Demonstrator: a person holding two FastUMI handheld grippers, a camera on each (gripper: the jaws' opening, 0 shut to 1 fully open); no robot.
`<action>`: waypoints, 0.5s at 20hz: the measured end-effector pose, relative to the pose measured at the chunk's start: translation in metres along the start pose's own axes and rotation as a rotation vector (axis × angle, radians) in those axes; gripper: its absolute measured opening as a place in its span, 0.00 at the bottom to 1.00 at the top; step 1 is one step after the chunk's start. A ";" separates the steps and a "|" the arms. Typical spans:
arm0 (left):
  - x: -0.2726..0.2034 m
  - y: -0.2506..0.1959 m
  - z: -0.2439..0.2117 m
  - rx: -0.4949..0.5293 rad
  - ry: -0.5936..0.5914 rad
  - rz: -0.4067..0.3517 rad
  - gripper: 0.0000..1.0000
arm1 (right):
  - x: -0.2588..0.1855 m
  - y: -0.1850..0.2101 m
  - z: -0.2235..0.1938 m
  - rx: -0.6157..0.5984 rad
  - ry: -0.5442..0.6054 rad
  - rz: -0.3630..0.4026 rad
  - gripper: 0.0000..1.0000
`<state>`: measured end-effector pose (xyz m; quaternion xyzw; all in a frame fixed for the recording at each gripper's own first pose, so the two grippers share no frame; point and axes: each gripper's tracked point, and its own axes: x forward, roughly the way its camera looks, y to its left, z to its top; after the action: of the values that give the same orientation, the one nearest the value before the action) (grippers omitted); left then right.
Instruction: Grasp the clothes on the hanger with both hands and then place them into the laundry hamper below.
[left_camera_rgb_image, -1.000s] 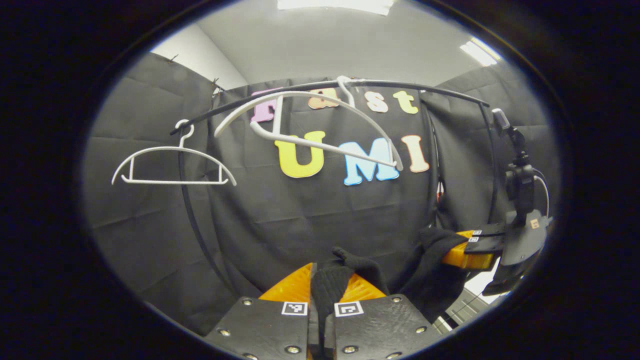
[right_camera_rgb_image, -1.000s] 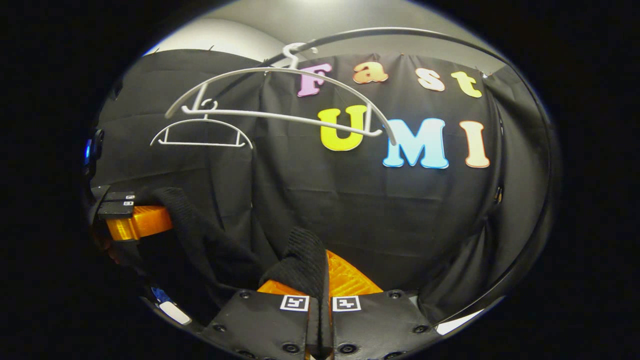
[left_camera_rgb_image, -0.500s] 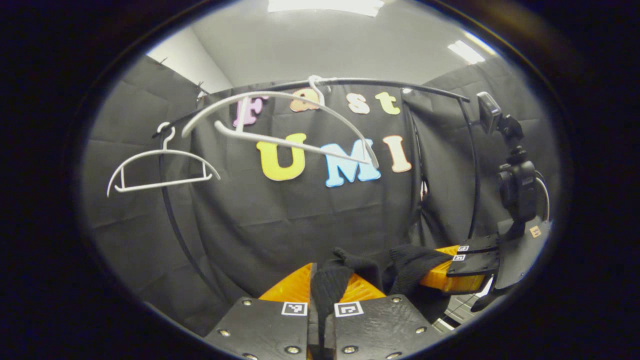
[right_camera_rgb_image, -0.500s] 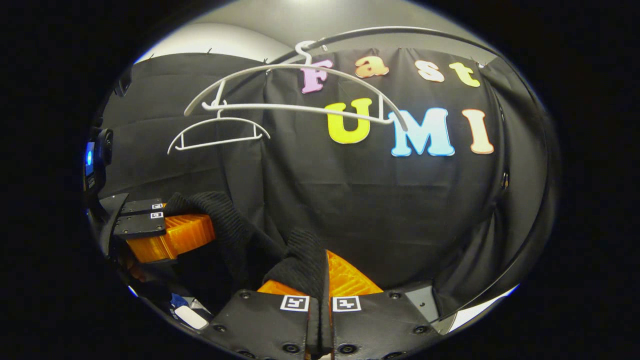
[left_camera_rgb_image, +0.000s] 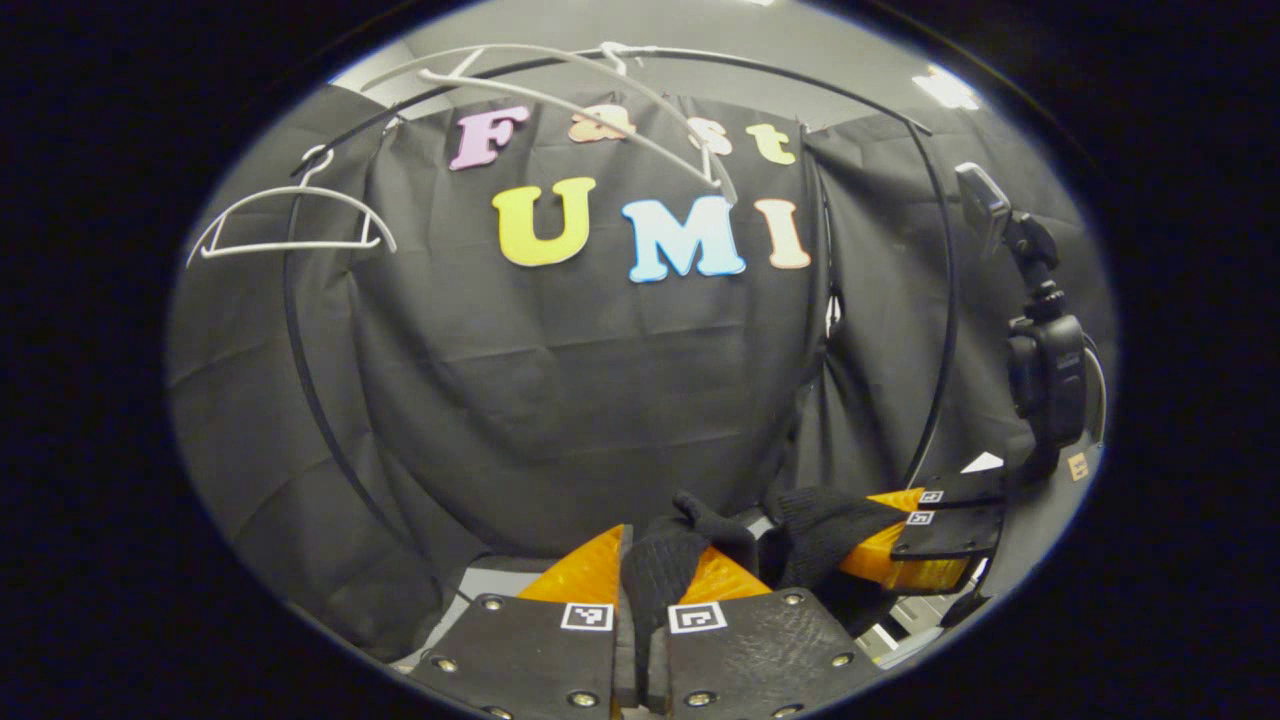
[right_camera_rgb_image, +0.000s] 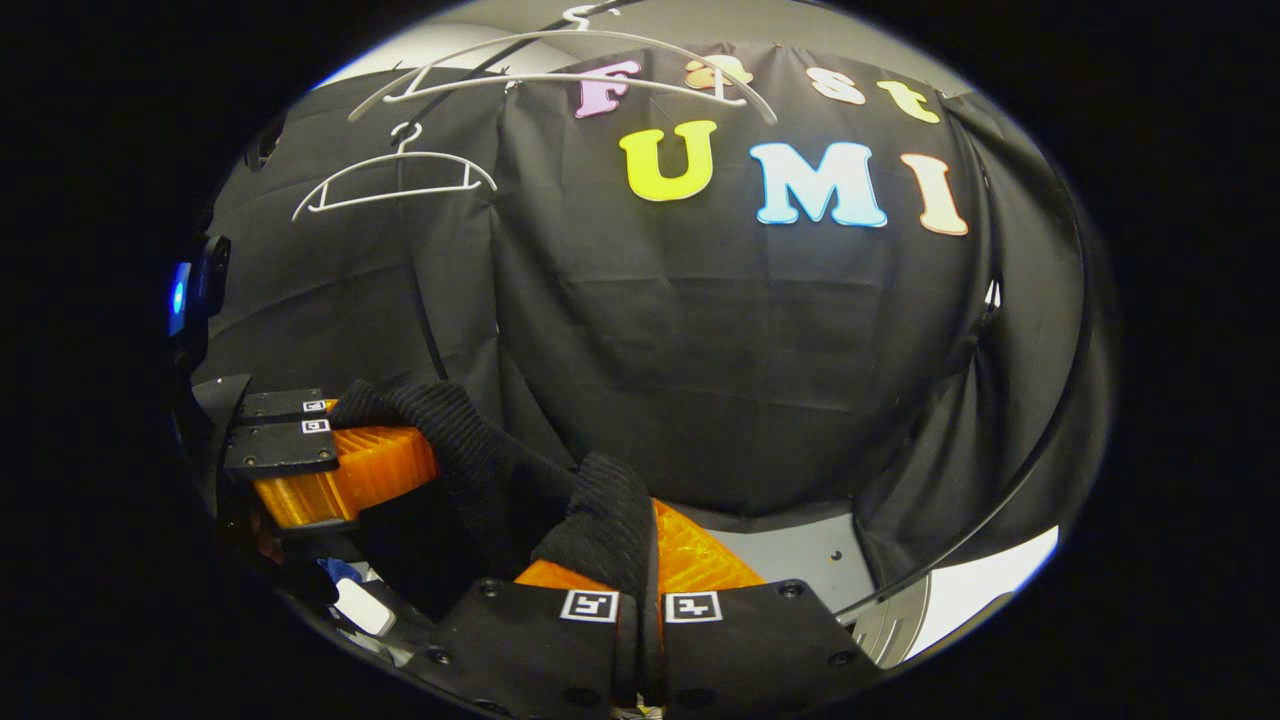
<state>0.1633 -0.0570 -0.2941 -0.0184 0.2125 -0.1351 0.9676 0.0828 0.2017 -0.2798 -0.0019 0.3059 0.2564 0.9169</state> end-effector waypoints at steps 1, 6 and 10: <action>0.008 0.000 -0.016 -0.005 0.030 0.015 0.07 | 0.003 -0.002 -0.010 0.006 0.023 -0.007 0.04; 0.012 0.012 -0.111 -0.066 0.201 0.089 0.07 | 0.014 -0.005 -0.057 0.006 0.129 -0.045 0.03; 0.010 0.019 -0.173 -0.129 0.346 0.133 0.10 | 0.022 -0.011 -0.089 0.012 0.226 -0.061 0.05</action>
<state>0.1048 -0.0378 -0.4569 -0.0425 0.3847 -0.0581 0.9202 0.0532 0.1880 -0.3666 -0.0344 0.4087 0.2247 0.8839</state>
